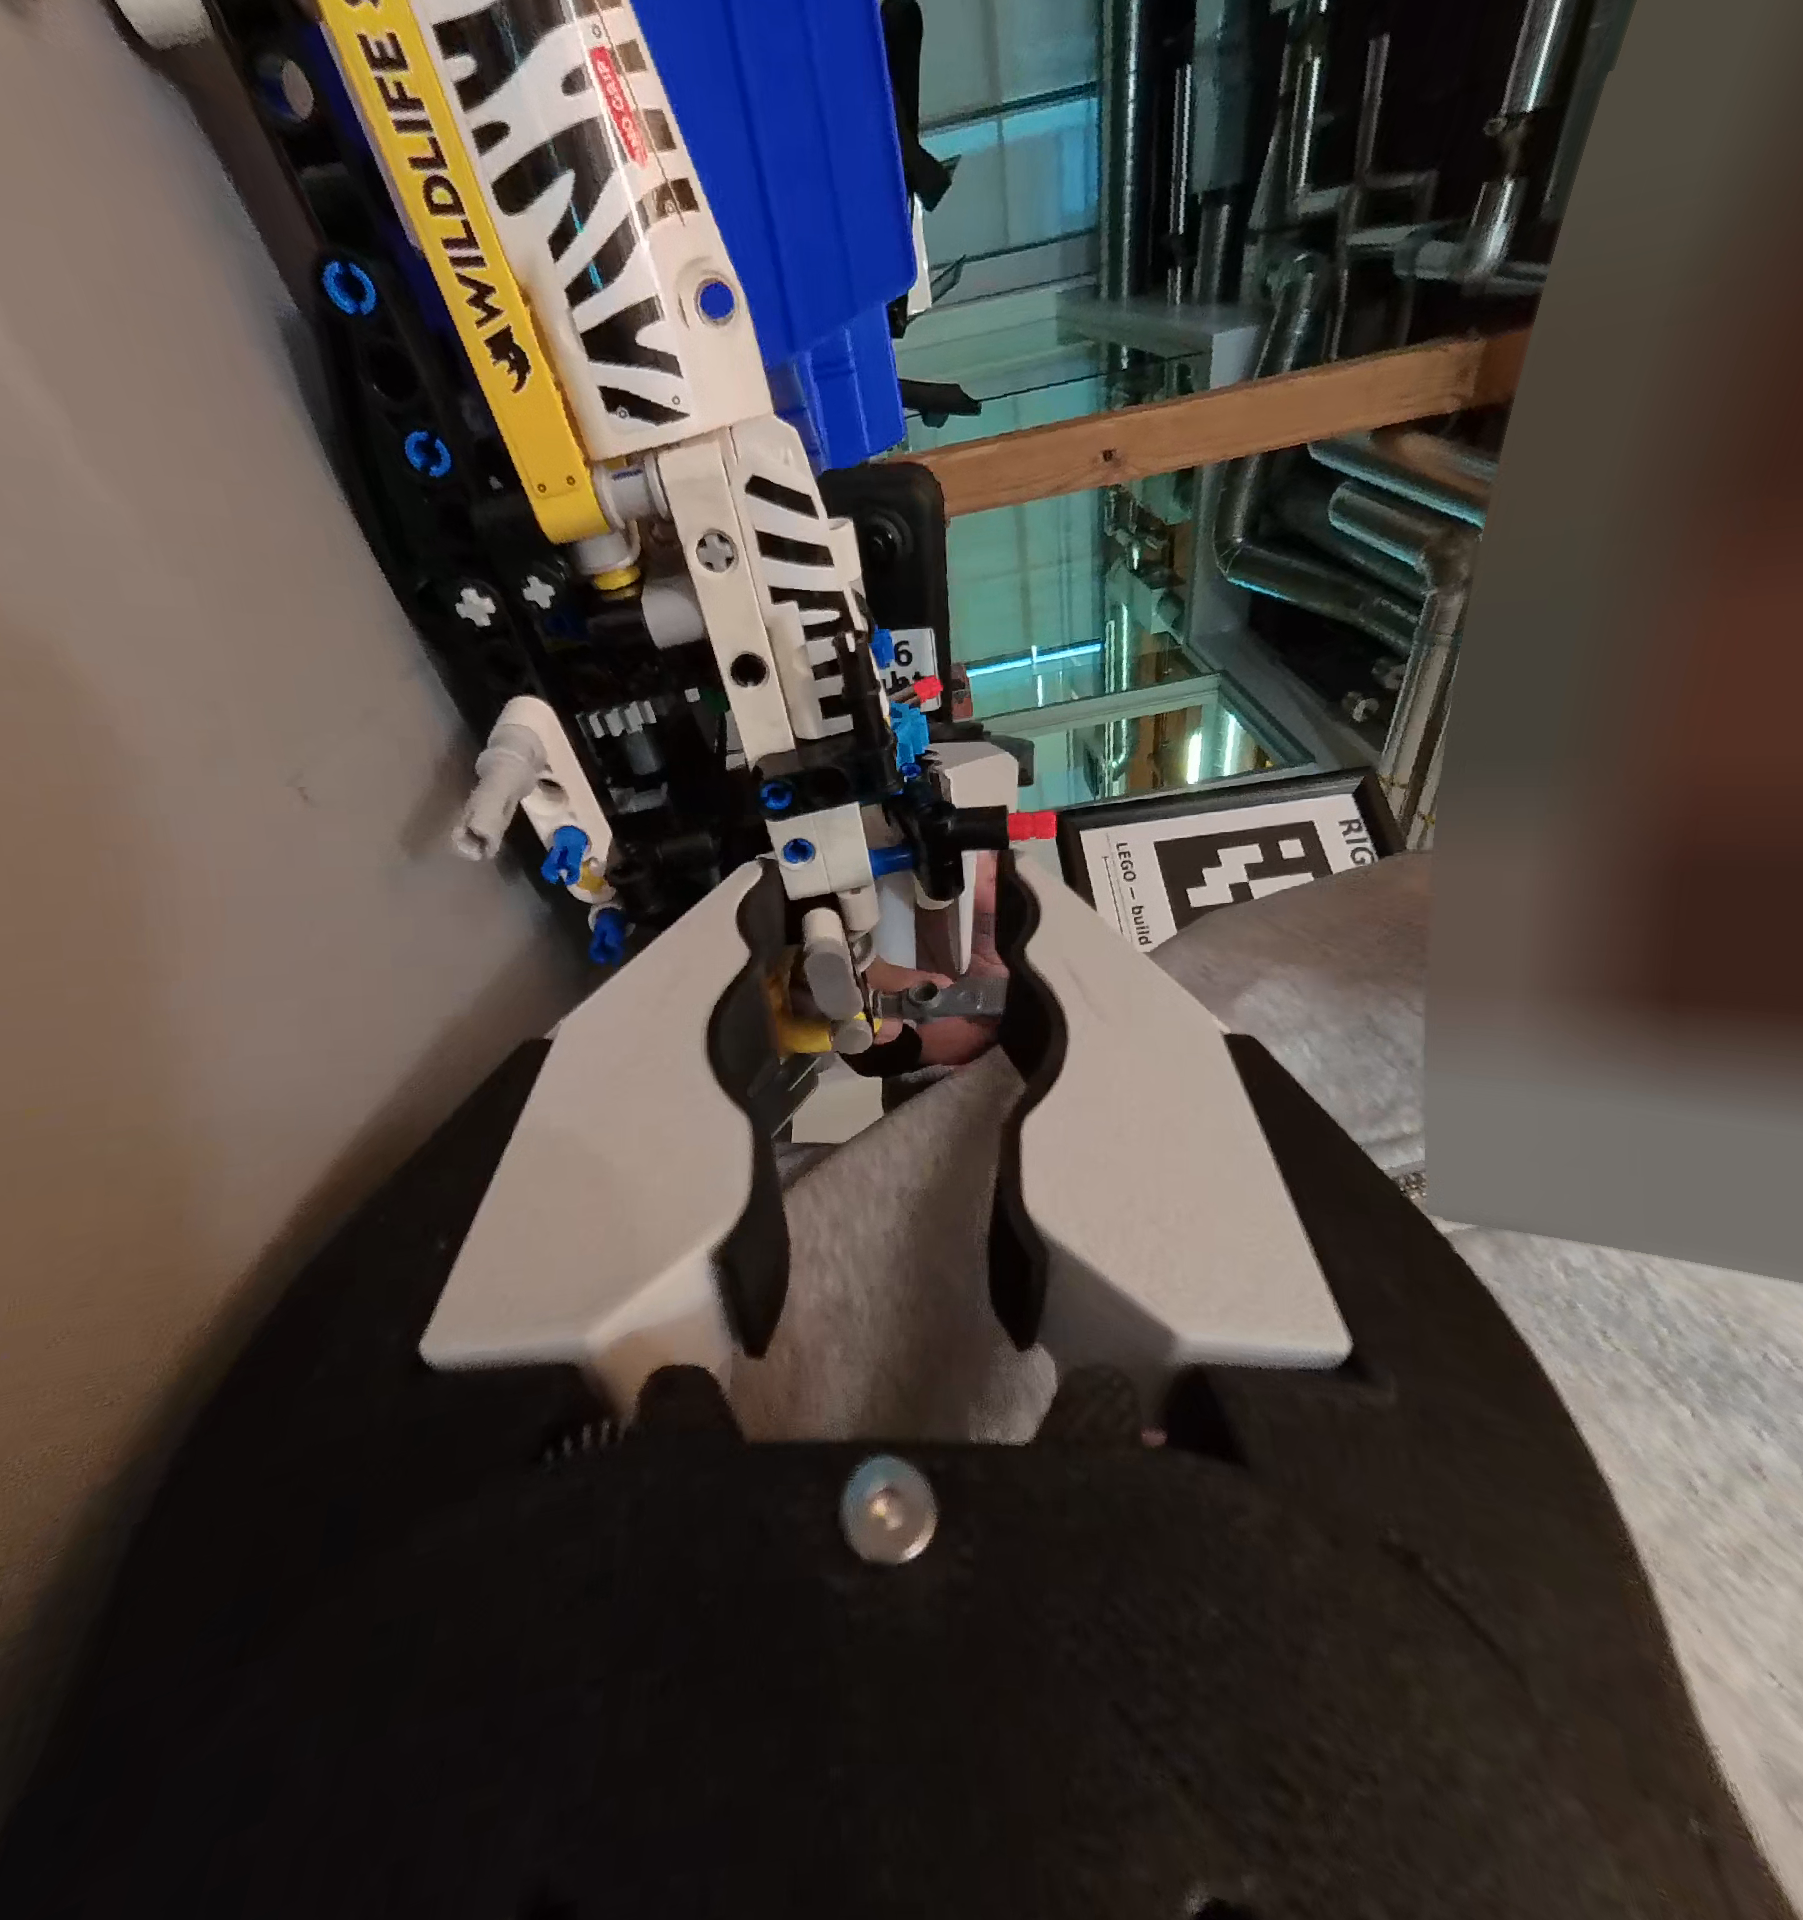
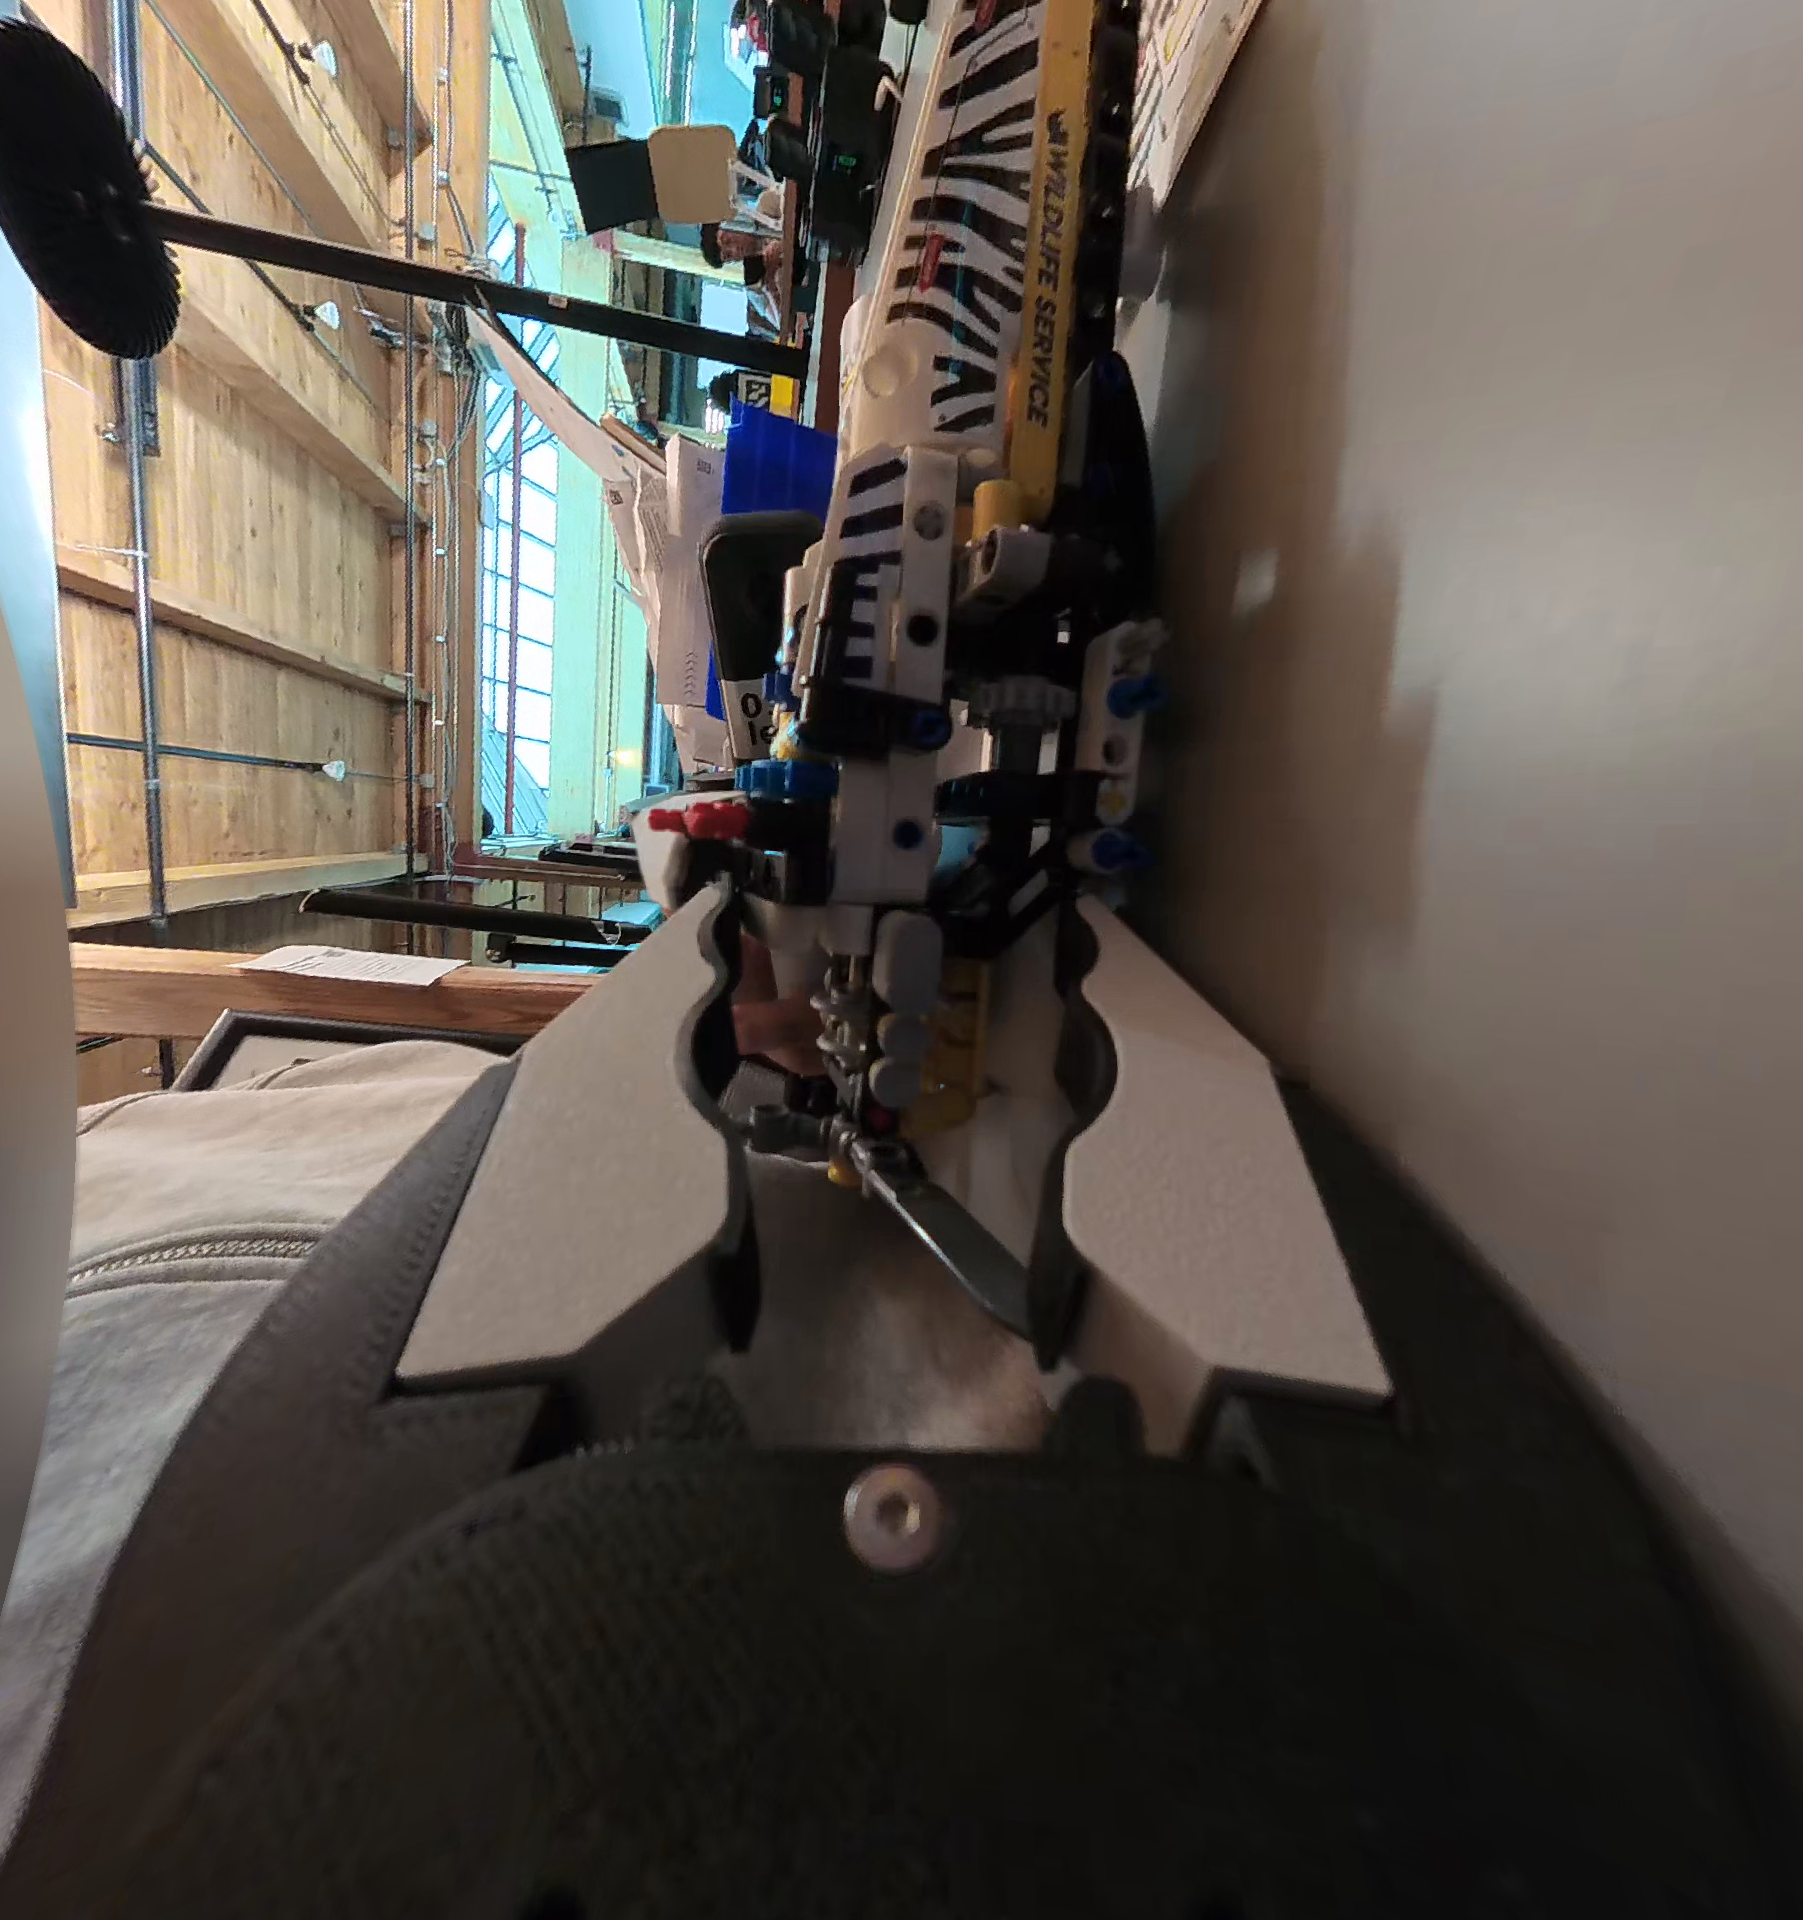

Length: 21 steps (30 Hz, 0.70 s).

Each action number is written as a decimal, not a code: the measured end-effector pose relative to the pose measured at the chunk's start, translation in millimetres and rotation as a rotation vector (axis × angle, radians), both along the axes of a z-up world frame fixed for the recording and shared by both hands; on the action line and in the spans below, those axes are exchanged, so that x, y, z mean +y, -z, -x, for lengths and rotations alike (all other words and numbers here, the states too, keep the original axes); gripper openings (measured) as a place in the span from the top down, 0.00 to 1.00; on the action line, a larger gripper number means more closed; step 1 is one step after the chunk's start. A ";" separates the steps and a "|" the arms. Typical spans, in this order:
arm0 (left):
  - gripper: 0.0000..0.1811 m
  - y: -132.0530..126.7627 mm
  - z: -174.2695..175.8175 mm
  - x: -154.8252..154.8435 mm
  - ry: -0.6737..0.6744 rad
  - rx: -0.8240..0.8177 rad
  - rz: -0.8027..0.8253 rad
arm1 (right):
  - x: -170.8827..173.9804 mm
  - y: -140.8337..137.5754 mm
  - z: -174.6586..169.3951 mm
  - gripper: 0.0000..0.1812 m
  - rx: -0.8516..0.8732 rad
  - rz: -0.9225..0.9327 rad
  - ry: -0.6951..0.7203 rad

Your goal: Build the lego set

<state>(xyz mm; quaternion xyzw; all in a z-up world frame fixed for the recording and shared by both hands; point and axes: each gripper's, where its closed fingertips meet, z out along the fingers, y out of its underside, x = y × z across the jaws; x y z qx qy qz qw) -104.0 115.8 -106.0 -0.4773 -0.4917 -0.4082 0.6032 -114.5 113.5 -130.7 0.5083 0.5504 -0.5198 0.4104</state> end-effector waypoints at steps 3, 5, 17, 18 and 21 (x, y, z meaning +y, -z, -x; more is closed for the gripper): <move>0.77 0.0 1.6 -3.6 -0.027 -0.013 -0.007 | 0.2 0.1 0.6 0.68 0.001 0.003 -0.006; 0.80 2.3 2.1 -4.1 -0.041 -0.019 0.007 | 0.1 0.2 0.9 0.68 0.006 0.000 -0.007; 0.82 2.2 2.7 -5.8 -0.063 -0.040 0.001 | -1.5 0.3 0.8 0.68 0.005 -0.004 -0.011; 0.82 2.2 2.6 -5.9 -0.062 -0.040 0.001 | -1.6 0.3 0.8 0.68 0.003 -0.004 -0.012; 0.82 2.3 2.4 -5.8 -0.059 -0.043 0.000 | -1.6 0.2 1.0 0.68 0.001 -0.003 -0.009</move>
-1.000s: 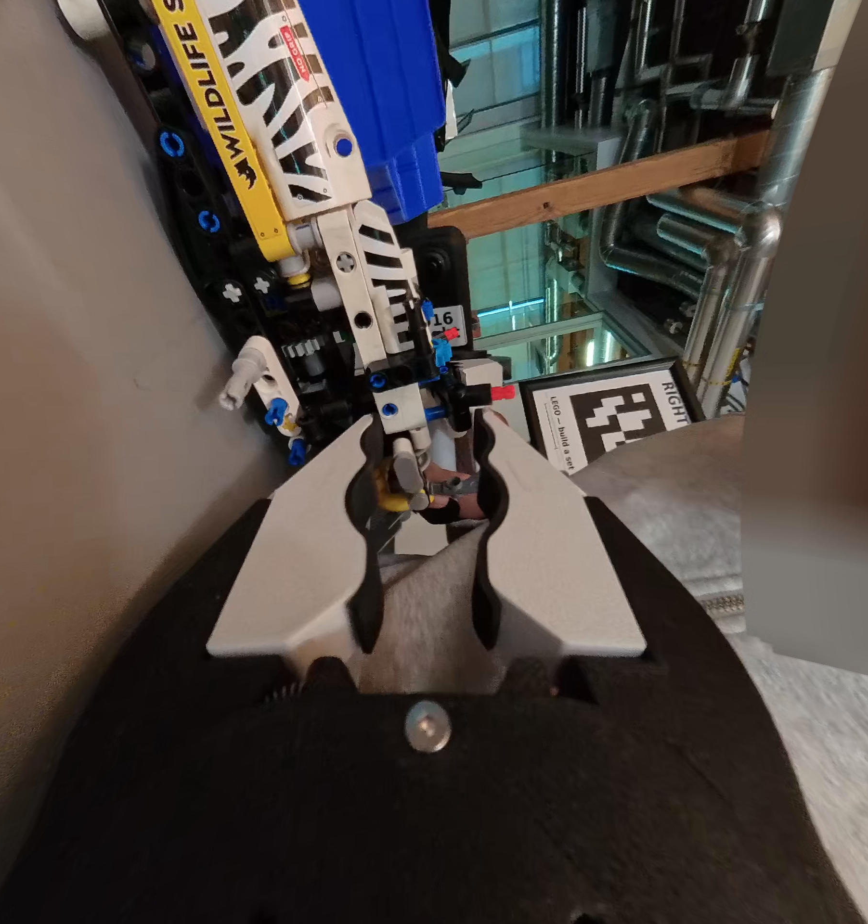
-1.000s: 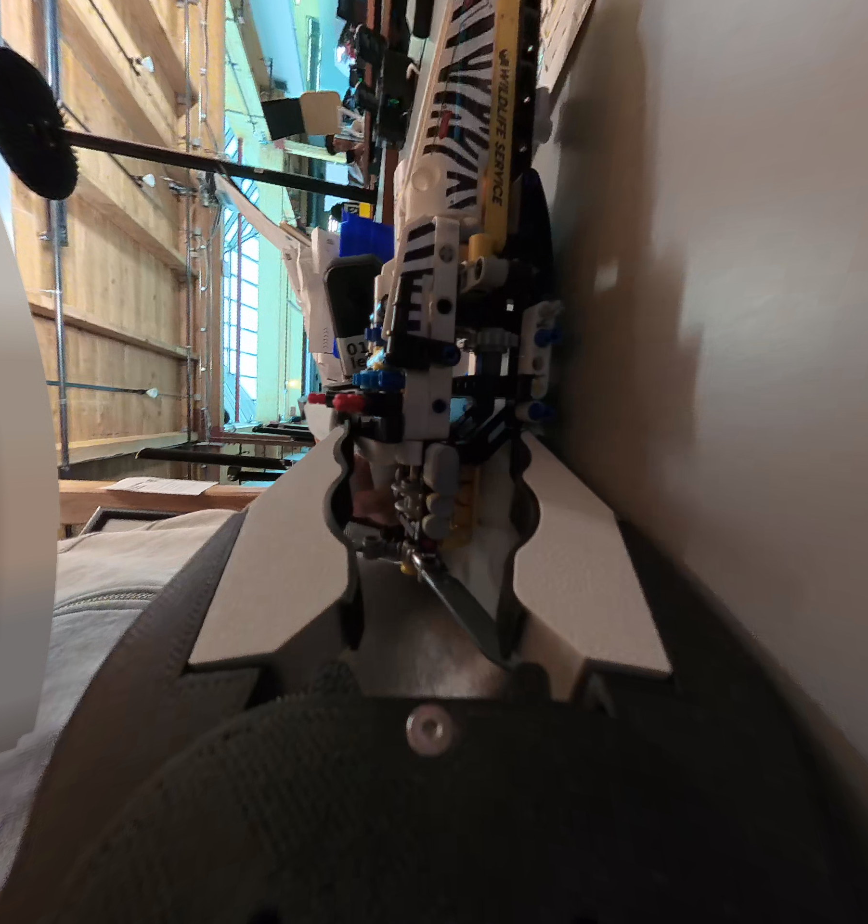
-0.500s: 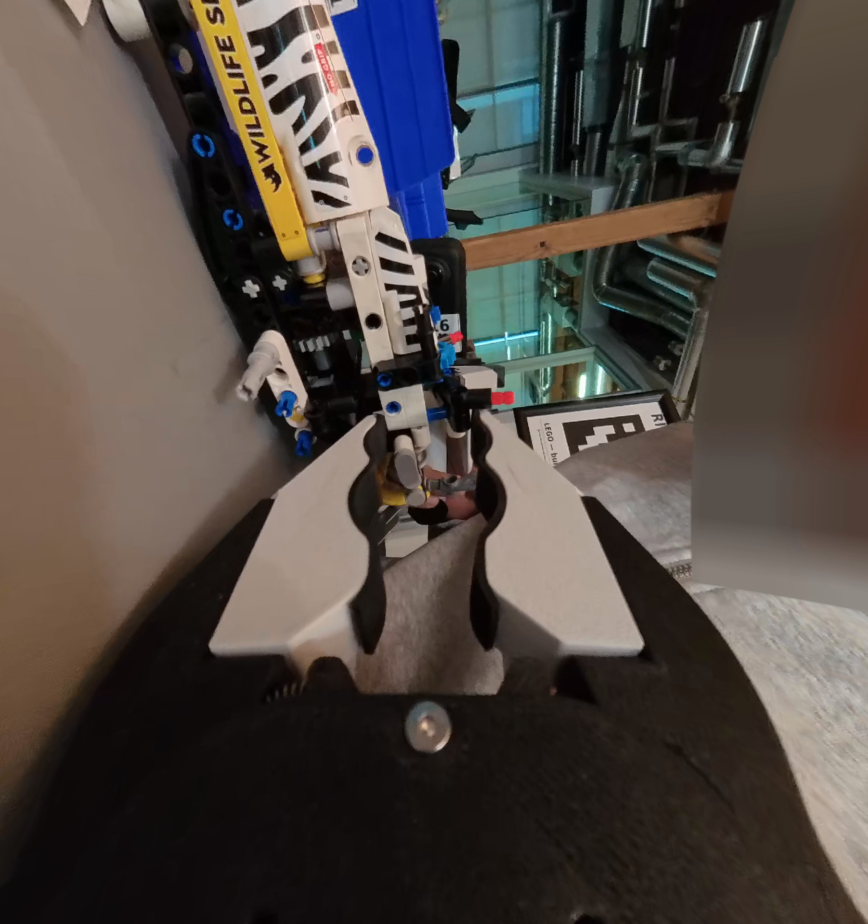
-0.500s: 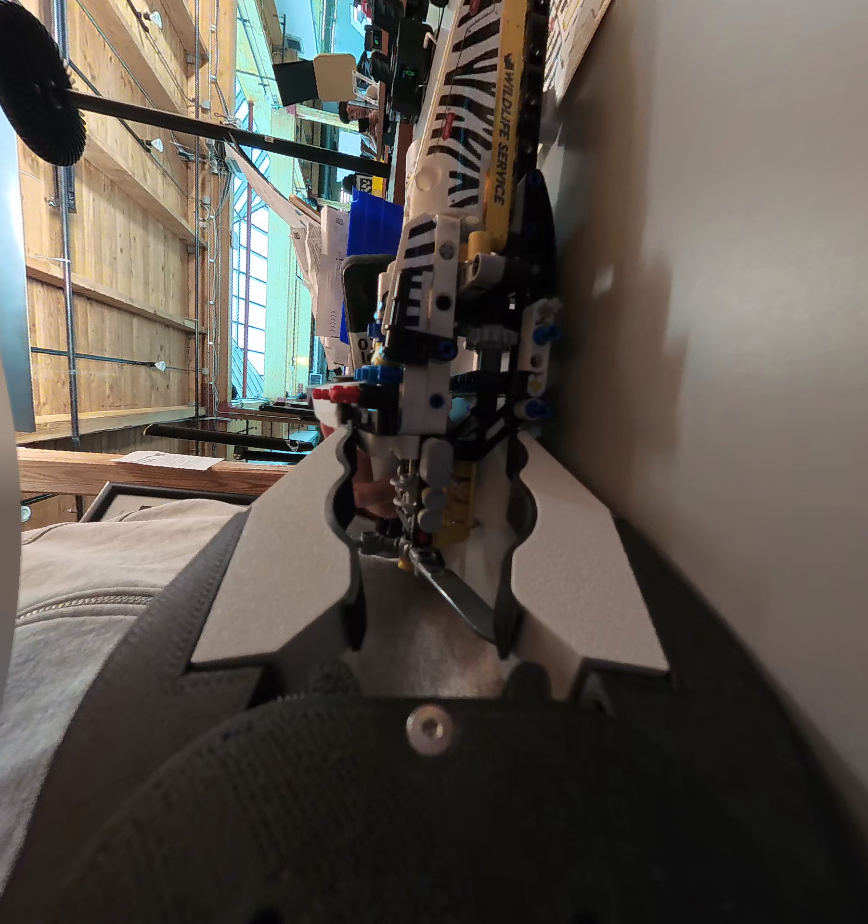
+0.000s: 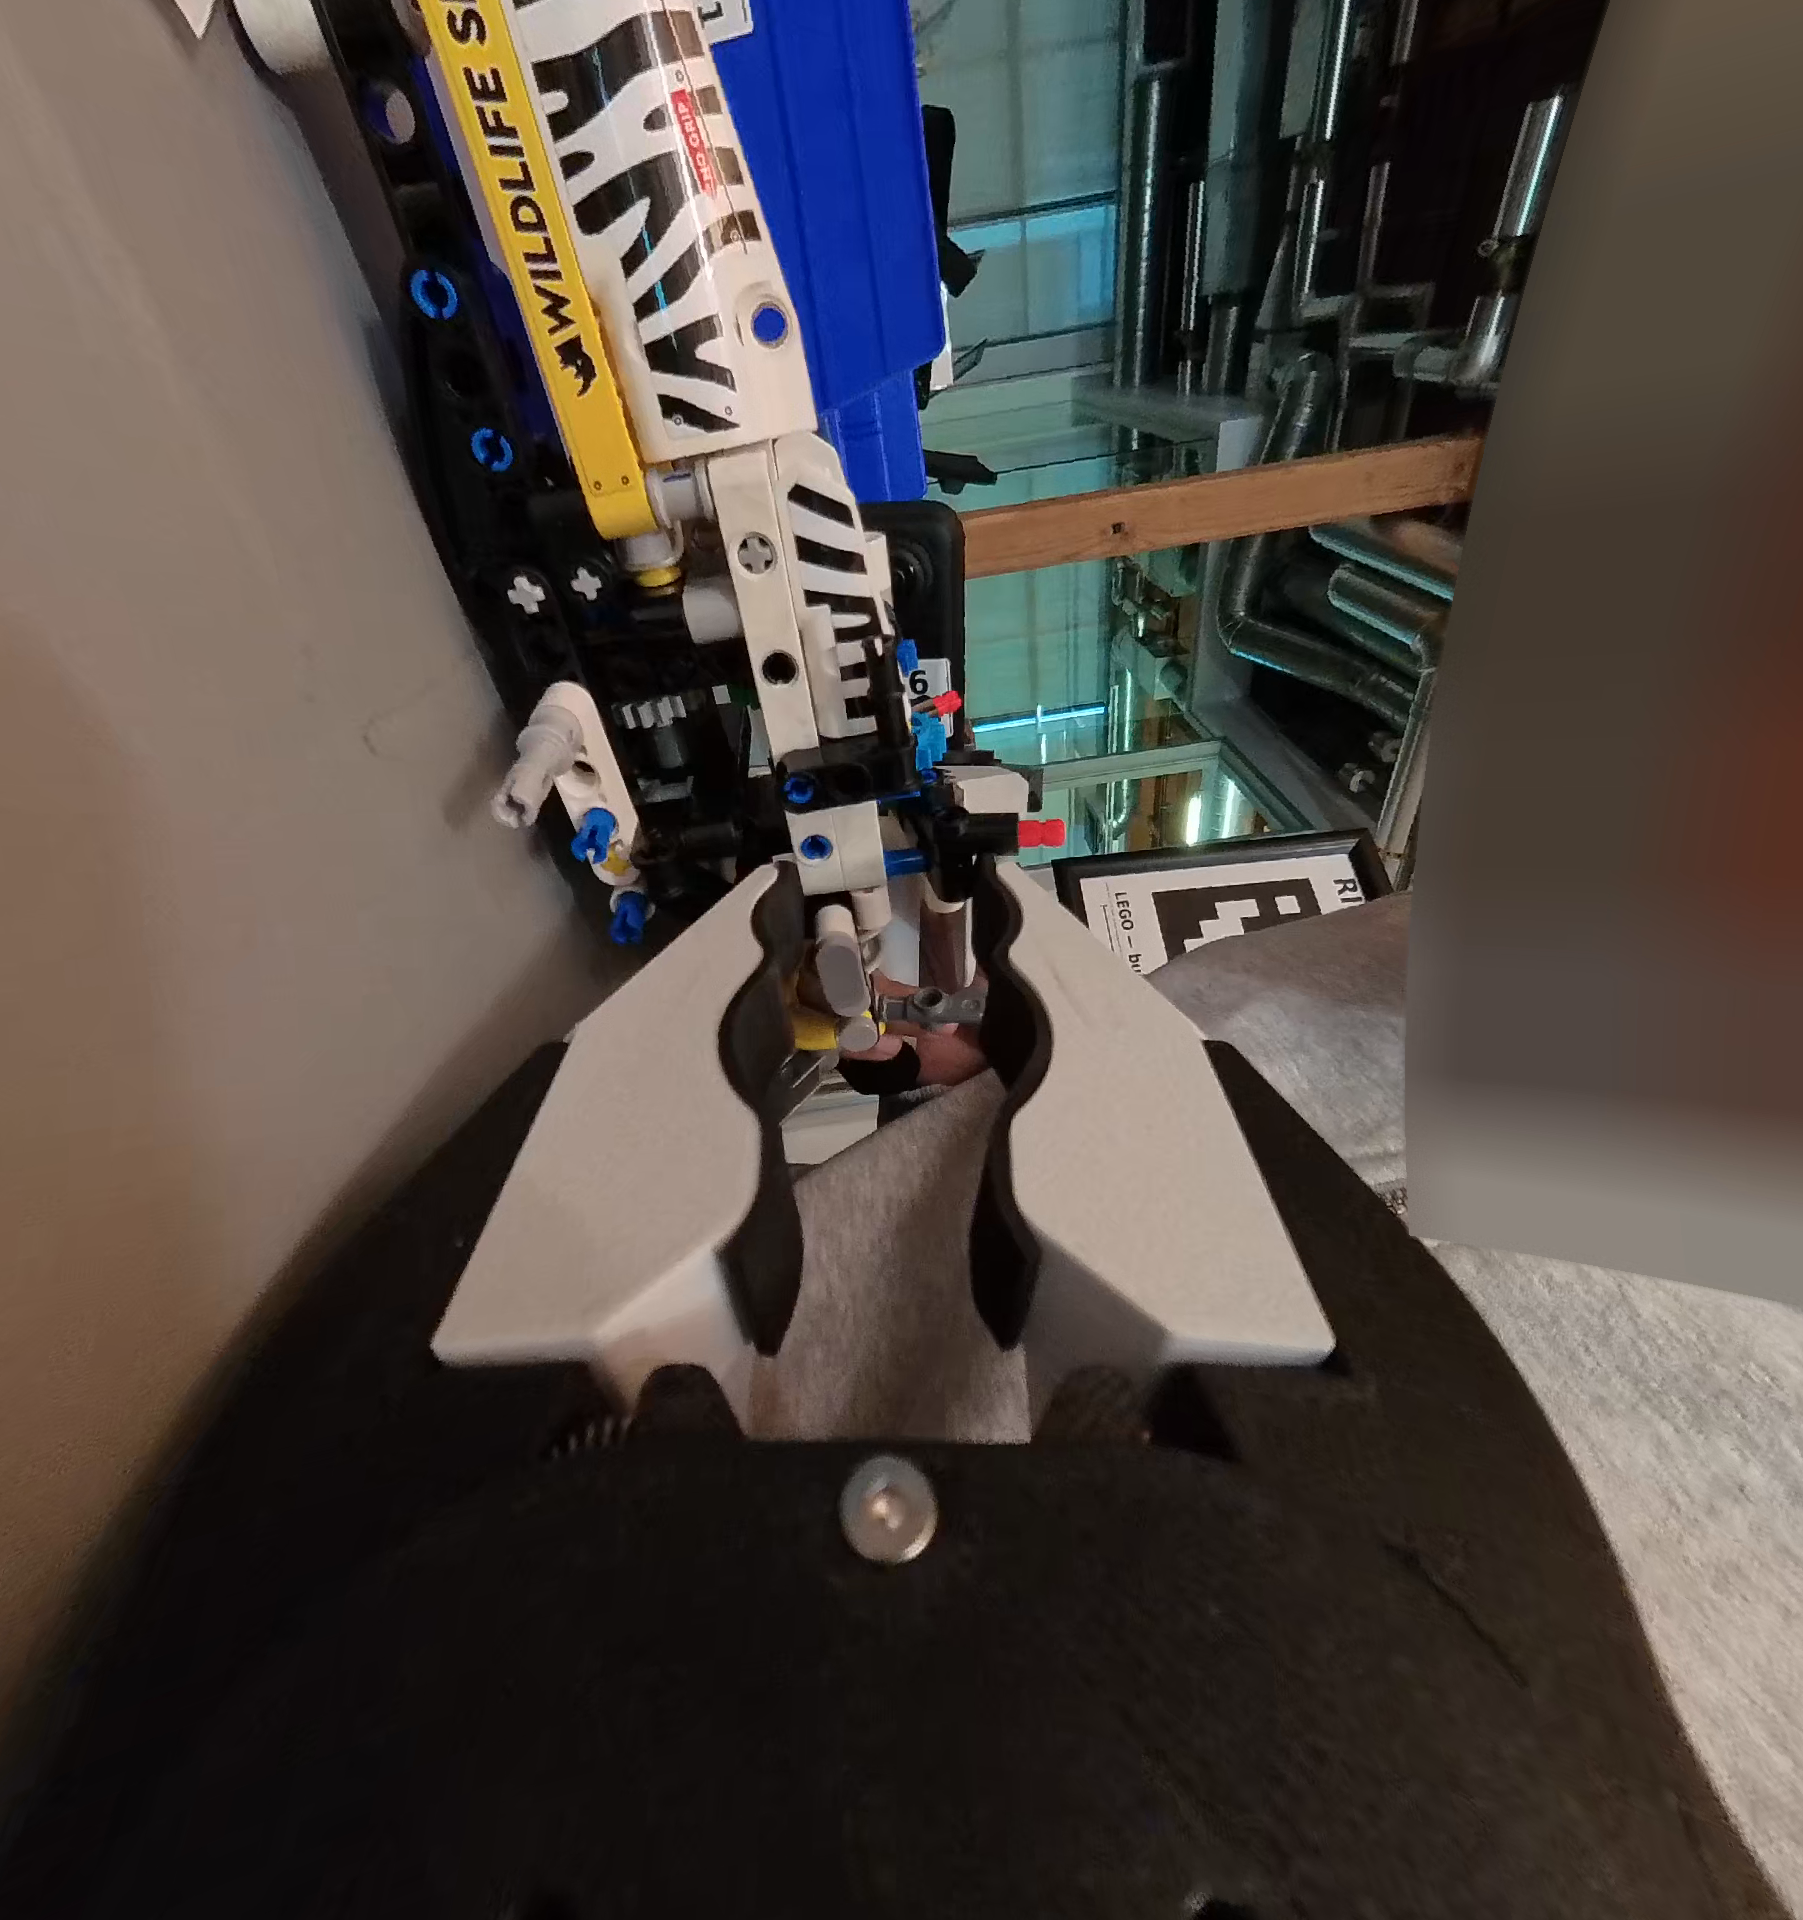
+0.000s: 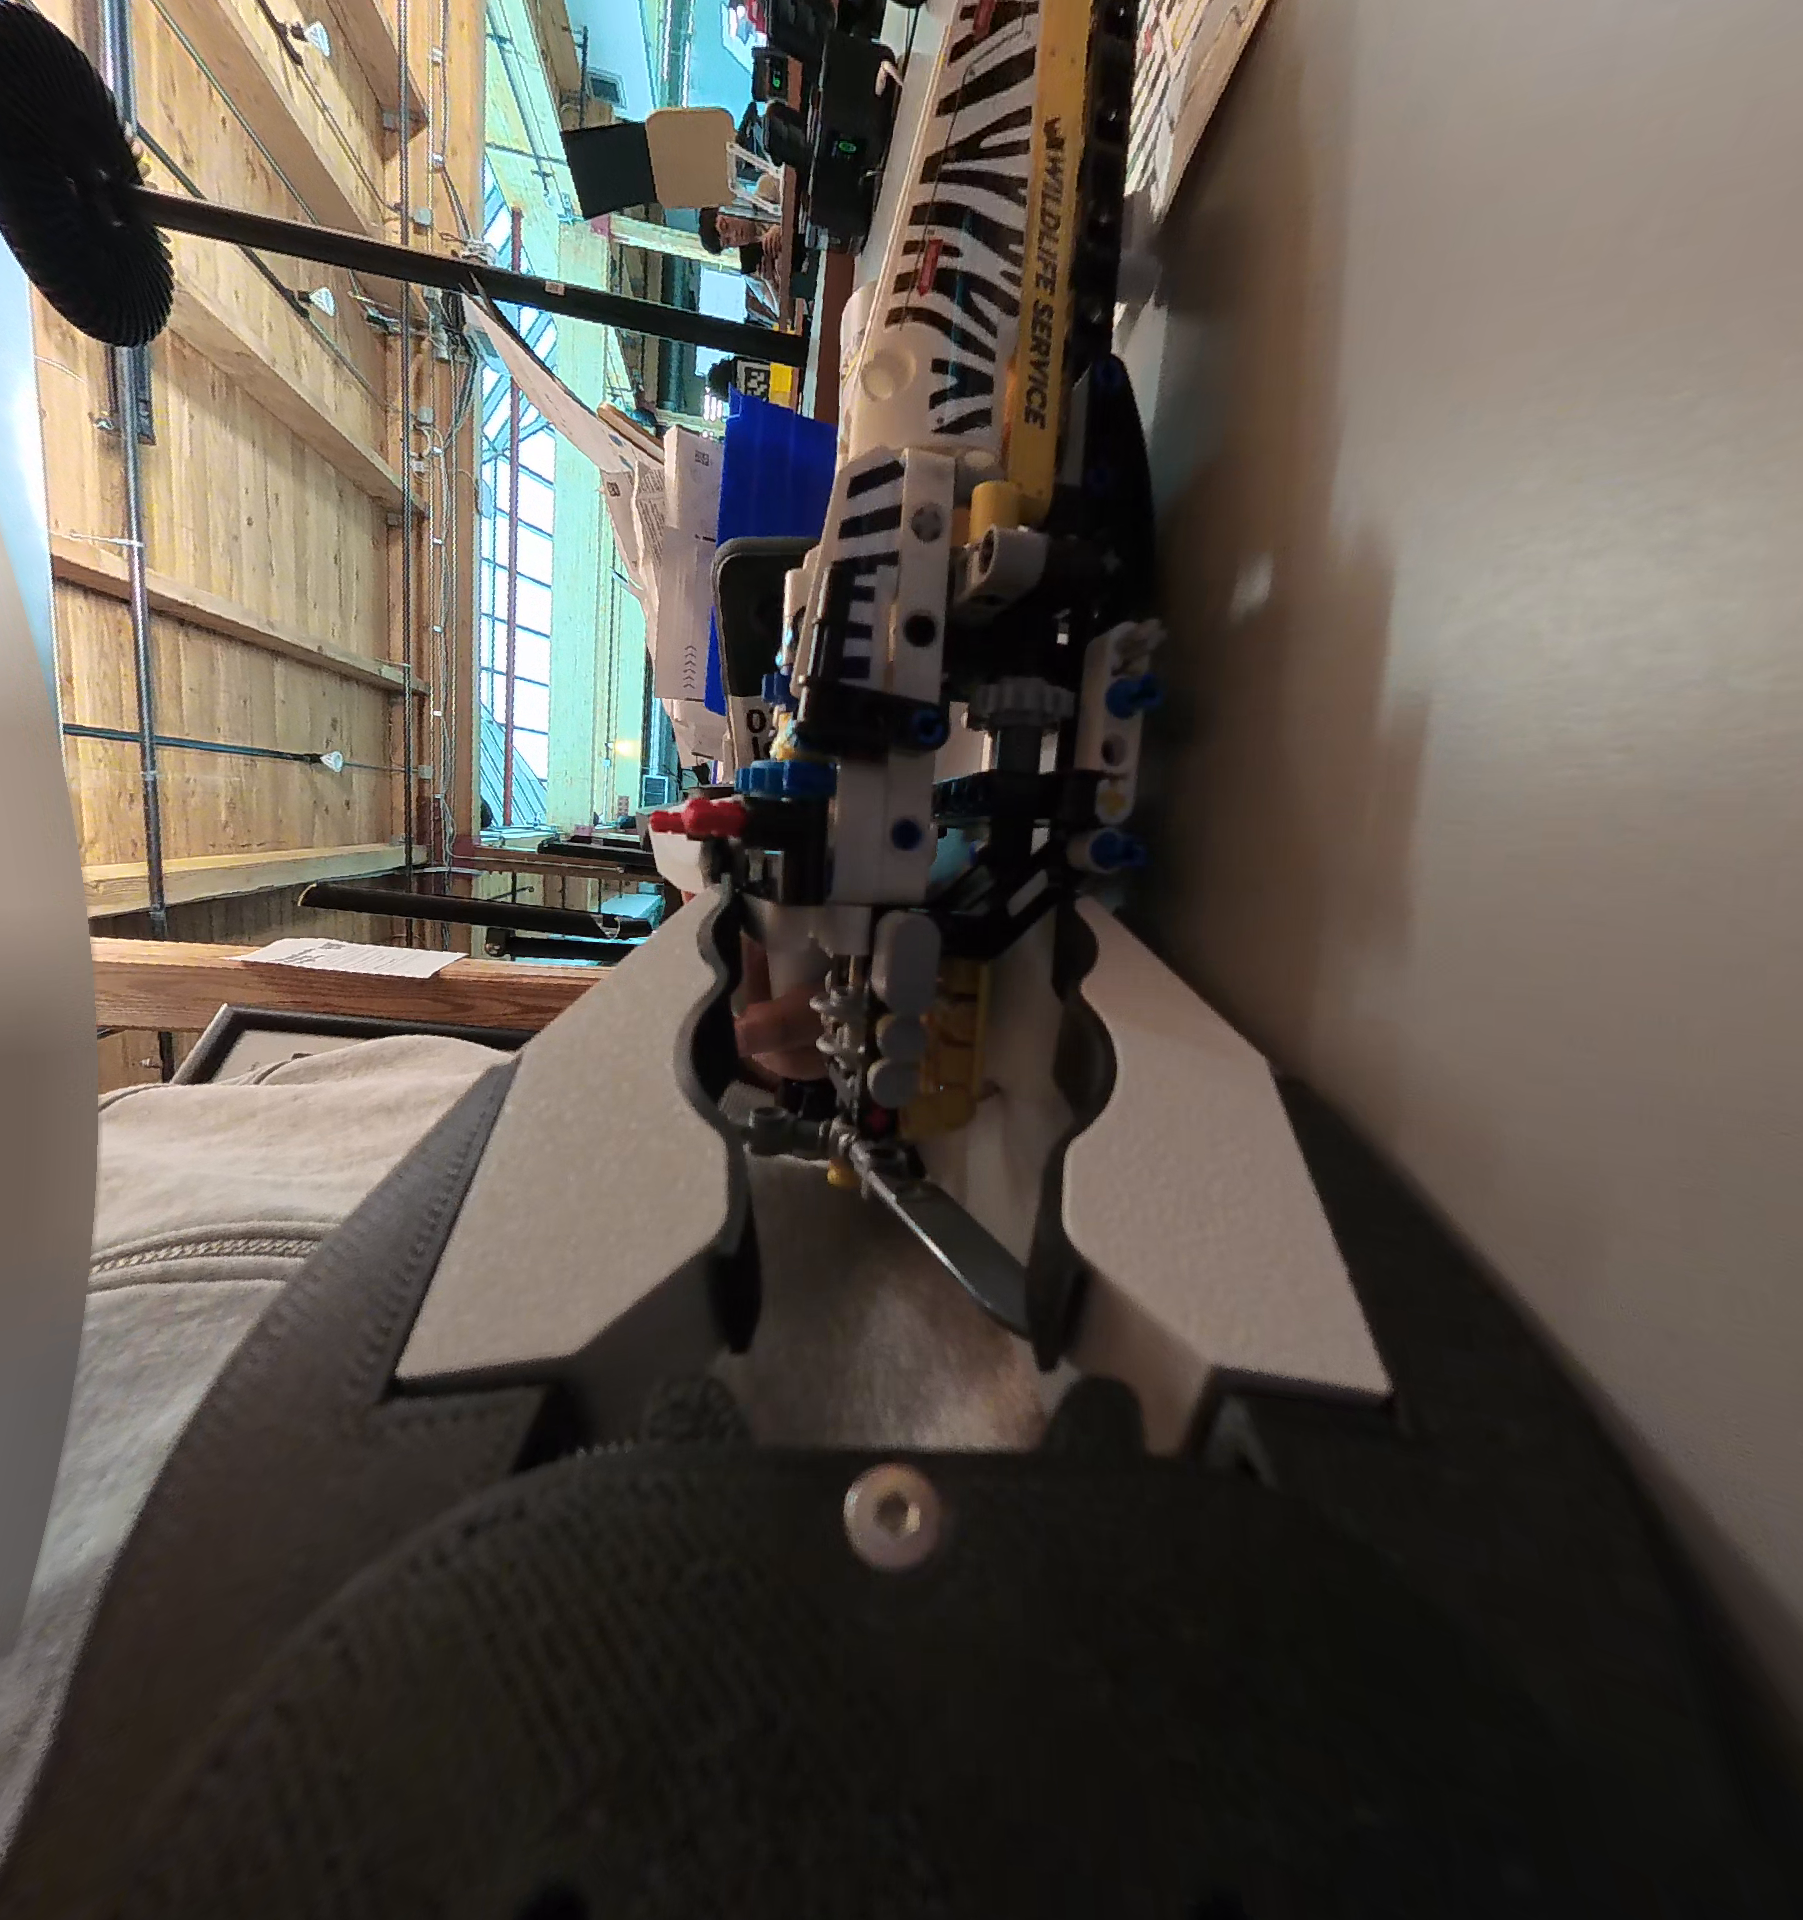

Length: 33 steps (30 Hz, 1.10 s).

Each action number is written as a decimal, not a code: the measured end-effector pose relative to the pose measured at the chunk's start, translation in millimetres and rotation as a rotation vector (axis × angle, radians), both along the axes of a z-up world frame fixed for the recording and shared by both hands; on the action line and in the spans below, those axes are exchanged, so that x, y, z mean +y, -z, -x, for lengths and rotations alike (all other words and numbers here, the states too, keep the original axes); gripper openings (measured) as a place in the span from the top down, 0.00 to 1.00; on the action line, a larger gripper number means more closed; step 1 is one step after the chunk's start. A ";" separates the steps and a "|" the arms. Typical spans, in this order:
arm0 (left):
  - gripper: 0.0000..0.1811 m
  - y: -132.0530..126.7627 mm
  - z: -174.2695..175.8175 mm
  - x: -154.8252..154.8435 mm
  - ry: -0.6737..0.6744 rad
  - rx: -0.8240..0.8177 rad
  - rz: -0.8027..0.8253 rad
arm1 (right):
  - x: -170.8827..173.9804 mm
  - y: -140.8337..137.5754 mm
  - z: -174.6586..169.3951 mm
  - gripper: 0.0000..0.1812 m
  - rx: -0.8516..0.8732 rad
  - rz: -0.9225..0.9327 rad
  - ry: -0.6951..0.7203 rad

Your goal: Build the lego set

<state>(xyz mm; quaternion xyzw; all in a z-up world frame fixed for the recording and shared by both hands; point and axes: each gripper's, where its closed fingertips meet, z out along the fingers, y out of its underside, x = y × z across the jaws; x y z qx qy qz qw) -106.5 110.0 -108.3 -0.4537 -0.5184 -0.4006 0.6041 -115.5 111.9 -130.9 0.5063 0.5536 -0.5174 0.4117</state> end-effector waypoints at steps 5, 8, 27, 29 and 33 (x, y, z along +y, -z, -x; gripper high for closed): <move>0.78 3.9 1.4 -2.1 -0.034 0.028 0.069 | -0.6 -0.2 1.9 0.68 0.006 -0.004 0.022; 0.75 8.7 0.4 -9.2 -0.082 0.040 0.197 | -1.1 -0.1 1.6 0.68 0.028 -0.030 0.021; 0.94 -11.5 3.9 -6.3 -0.142 -0.017 0.099 | -1.9 0.6 -0.1 0.68 0.031 -0.024 0.007; 0.98 -10.0 3.8 -5.8 -0.148 -0.024 0.086 | -1.9 0.5 -0.6 0.68 0.022 -0.018 -0.006; 0.98 -10.0 4.4 -5.9 -0.148 -0.040 0.048 | -2.0 0.6 -0.3 0.68 0.015 -0.015 -0.020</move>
